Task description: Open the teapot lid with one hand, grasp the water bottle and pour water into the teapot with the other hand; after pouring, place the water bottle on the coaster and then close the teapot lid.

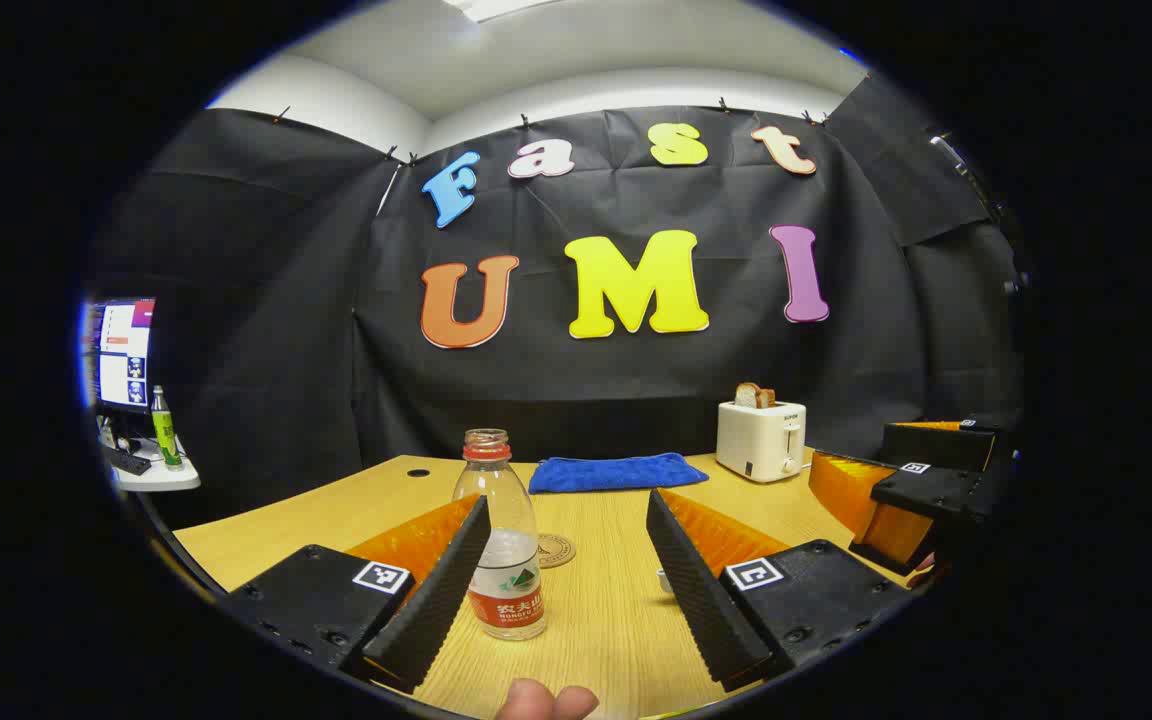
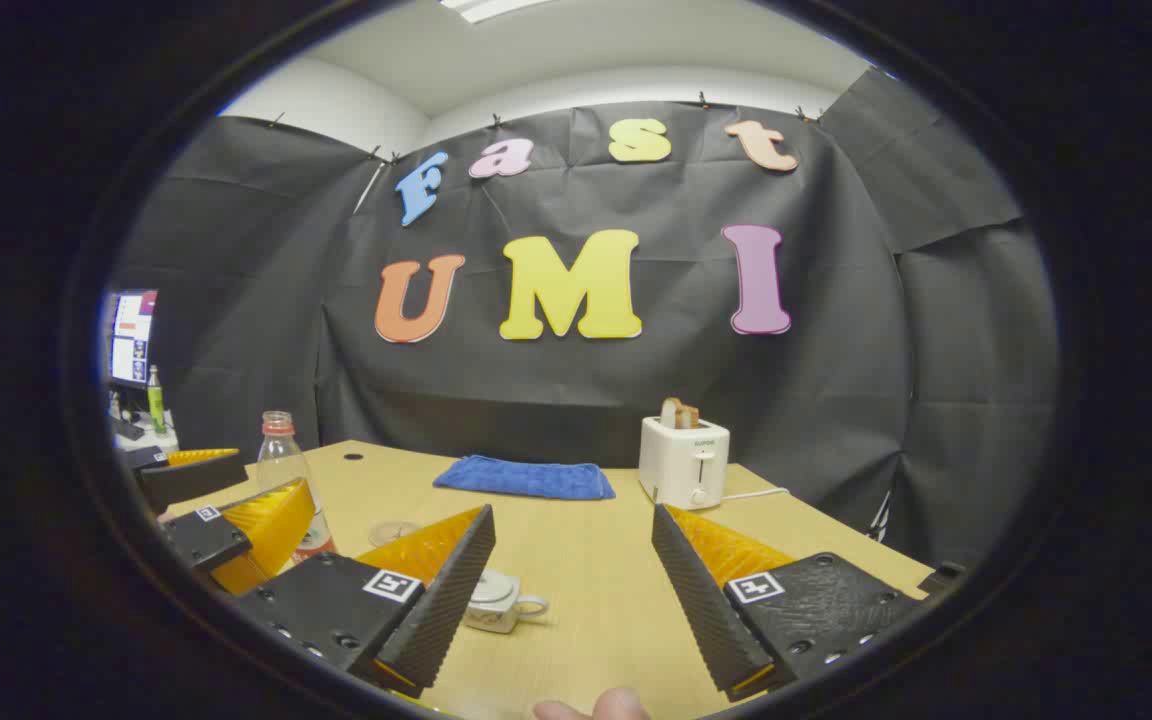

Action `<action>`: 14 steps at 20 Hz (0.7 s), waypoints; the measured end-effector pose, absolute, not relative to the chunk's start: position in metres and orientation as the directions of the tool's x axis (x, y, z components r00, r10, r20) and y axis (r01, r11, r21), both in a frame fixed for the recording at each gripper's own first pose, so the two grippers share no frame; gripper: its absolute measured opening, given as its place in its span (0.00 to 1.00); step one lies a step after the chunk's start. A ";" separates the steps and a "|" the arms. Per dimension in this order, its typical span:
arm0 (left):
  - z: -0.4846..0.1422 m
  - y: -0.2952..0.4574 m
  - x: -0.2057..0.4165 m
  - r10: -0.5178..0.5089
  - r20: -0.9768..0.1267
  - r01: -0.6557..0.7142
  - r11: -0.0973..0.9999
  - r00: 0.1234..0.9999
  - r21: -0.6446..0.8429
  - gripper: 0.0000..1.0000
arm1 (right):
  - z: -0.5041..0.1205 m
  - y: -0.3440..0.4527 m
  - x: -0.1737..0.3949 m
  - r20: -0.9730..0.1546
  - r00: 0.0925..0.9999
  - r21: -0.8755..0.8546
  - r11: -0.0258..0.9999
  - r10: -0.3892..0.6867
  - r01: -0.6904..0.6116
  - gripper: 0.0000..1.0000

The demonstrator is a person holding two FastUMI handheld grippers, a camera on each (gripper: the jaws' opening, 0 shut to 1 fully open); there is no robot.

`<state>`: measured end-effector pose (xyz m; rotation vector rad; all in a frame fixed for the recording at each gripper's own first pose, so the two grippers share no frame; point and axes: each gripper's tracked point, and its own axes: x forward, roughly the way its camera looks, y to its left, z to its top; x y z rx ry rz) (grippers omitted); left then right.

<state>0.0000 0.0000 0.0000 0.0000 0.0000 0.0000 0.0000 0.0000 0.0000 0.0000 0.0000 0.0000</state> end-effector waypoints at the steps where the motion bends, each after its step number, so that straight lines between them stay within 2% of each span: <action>1: 0.001 0.000 -0.002 0.000 0.005 0.000 1.000 1.000 0.003 0.98 | -0.001 0.000 0.000 0.001 1.000 -0.002 1.000 0.001 -0.001 0.95; 14: 0.007 0.005 -0.006 0.007 0.009 -0.007 1.000 1.000 -0.004 0.98 | -0.006 0.011 0.000 -0.020 0.999 -0.004 0.999 0.032 -0.032 0.95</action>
